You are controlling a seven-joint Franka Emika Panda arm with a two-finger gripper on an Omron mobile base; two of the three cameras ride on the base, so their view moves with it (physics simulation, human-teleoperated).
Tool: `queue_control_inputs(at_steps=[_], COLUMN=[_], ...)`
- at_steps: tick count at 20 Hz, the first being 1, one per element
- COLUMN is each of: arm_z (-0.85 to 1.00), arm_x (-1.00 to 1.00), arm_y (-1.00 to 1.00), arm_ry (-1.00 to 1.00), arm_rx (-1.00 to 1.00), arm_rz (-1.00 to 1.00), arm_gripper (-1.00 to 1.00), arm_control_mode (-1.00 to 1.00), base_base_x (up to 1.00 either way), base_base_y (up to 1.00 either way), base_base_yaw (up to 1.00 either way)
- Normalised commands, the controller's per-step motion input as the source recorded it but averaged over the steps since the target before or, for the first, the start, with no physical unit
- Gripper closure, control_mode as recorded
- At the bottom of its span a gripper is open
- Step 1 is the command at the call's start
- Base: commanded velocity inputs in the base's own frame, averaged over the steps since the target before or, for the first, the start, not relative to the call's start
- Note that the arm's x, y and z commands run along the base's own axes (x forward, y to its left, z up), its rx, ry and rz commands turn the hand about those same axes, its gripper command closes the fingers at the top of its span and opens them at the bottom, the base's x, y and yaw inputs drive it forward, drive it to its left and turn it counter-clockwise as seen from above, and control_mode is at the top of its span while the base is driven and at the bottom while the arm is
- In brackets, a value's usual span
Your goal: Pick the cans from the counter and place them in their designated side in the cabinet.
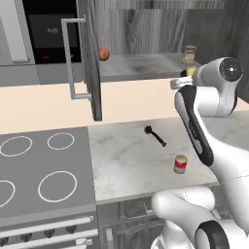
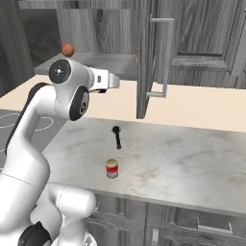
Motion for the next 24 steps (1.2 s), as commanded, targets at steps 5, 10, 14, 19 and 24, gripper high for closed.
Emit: queue_control_inputs(at_steps=[5,10,14,19,24], arm_z=[0.09,0.1,0.14,0.11,0.11], arm_x=[0.03,0.1,0.11,0.16,0.2], arm_y=[-0.05,-0.01,-0.04,-0.01,0.0], arm_ry=[-0.03,0.0,0.0,0.0,0.0], arm_rx=[0.0,0.0,0.0,0.0,0.0], arm_rz=[0.0,0.0,0.0,0.0,0.0], arm_gripper=[1.0,1.0,1.0,1.0,1.0], arm_control_mode=[-1.0,-1.0,-1.0,-1.0,-1.0], base_base_x=[0.0,0.0,0.0,0.0,0.0], base_base_y=[0.0,0.0,0.0,0.0,0.0], base_base_yaw=[0.0,0.0,0.0,0.0,0.0])
